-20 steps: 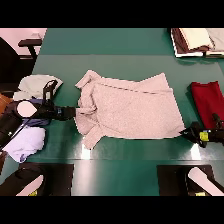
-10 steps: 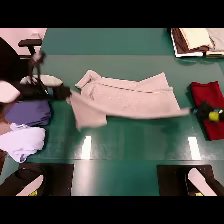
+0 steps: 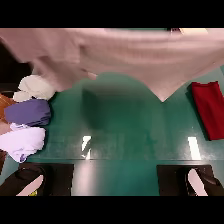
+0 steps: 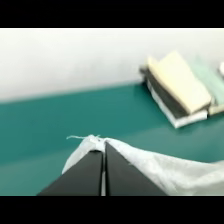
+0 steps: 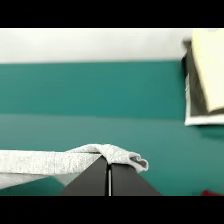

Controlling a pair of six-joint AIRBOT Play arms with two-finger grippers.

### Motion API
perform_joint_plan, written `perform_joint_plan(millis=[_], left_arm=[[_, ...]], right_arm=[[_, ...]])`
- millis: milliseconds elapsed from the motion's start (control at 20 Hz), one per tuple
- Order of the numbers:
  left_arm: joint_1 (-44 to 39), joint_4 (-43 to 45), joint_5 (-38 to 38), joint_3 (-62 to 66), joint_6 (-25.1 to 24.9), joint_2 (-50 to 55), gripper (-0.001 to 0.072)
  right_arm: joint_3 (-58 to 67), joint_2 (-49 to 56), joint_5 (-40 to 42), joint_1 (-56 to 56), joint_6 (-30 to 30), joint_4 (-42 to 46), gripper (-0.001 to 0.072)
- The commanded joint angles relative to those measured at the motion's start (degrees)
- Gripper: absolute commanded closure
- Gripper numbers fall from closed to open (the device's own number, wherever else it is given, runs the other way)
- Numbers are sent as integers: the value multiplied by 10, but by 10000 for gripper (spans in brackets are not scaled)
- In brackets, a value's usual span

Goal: Fold the shirts.

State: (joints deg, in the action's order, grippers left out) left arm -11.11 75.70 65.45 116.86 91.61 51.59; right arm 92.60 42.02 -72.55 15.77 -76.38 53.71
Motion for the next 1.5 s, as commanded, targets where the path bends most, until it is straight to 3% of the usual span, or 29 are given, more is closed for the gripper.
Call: perform_joint_plan(millis=[0, 250, 550, 700, 850, 1000, 1150, 1350, 1450], left_arm=[[0, 13, -12, 102, 12, -29, 687], [0, 32, 1, 96, 45, -59, 687], [0, 90, 77, -153, 66, -49, 686], [0, 89, 26, -325, 84, -12, 686], [0, 90, -58, -440, 90, 48, 686], [0, 91, -134, -450, 88, 151, 686], [6, 89, -219, -436, 85, 242, 687], [59, 56, -250, -382, 80, 323, 687], [79, -7, -251, -373, 14, 333, 686]], right_arm=[[169, 24, -77, -3, -38, 78, 700], [299, 92, -176, -3, -65, 94, 701], [156, 109, -195, -3, -77, 89, 702], [80, 165, -207, -41, -96, 106, 702], [14, 254, -201, -120, -103, 176, 702], [-12, 362, -162, -165, -107, 214, 702], [17, 454, -69, -175, -107, 209, 701], [114, 540, -21, -174, -105, 208, 701], [153, 565, -20, -174, -90, 208, 701]])
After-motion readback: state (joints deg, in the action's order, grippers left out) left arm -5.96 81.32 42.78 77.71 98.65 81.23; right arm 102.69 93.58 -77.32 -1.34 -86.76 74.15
